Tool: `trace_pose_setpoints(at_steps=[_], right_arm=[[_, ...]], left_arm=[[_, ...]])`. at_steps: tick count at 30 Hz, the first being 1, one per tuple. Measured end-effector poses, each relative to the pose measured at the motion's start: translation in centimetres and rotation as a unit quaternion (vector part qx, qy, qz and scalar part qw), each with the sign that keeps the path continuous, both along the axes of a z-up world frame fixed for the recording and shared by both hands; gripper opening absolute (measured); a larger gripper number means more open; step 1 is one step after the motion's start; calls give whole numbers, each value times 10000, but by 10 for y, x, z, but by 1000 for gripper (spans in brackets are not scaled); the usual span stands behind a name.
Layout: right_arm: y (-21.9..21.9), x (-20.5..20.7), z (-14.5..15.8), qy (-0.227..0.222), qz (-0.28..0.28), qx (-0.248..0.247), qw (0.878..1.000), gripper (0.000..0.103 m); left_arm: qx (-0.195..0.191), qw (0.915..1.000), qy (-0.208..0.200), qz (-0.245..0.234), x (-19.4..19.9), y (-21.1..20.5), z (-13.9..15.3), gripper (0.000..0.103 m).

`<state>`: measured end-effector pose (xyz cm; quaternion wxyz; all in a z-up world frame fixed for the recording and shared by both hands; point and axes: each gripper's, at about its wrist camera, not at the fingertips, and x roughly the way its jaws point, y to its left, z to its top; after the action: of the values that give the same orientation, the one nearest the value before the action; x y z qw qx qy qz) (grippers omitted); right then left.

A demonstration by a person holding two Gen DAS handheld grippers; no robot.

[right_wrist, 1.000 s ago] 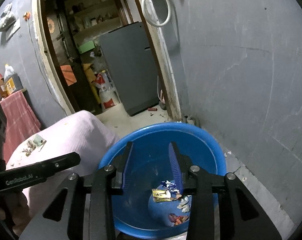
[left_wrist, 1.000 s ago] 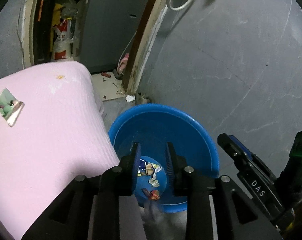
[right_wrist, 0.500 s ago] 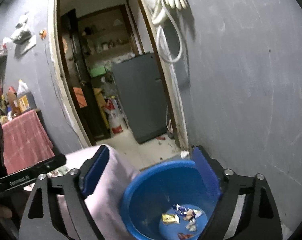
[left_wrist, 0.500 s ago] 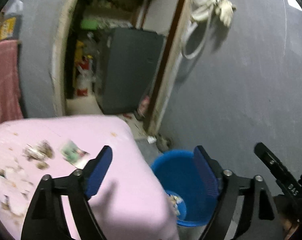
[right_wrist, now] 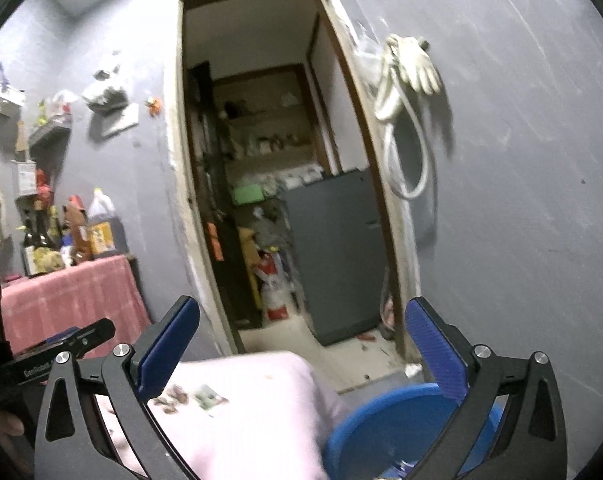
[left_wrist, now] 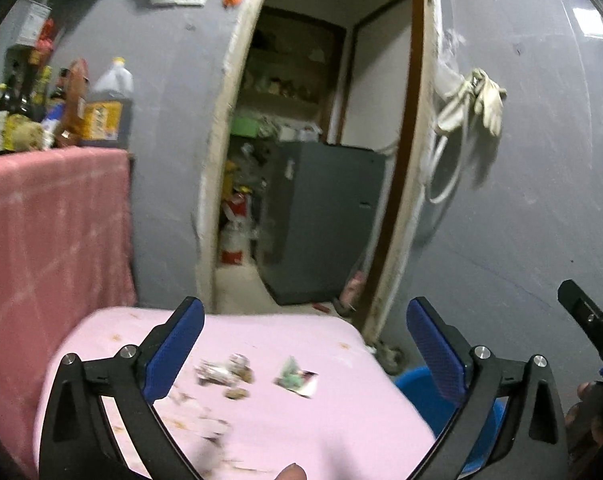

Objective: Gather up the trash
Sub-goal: 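Move both tools back over the table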

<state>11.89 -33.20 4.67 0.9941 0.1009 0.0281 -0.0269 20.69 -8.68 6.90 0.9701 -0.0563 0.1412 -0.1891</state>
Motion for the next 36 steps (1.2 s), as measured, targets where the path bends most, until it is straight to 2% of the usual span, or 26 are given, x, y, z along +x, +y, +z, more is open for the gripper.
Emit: trace_pose_setpoints(at_steps=[8, 16, 29, 36], right_arm=[[42, 11, 3, -247, 424, -168, 9987, 103], [70, 39, -16, 13, 798, -380, 9961, 103], [85, 88, -71, 1019, 1196, -577, 9859, 103], [89, 125, -93, 1898, 1400, -606, 9699, 103]], left_arm=[[99, 9984, -286, 488, -8, 45, 1, 100], [375, 9960, 2, 806, 9, 68, -31, 100], [745, 9913, 915, 584, 49, 78, -95, 100], [815, 9842, 1492, 488, 82, 78, -115, 99]])
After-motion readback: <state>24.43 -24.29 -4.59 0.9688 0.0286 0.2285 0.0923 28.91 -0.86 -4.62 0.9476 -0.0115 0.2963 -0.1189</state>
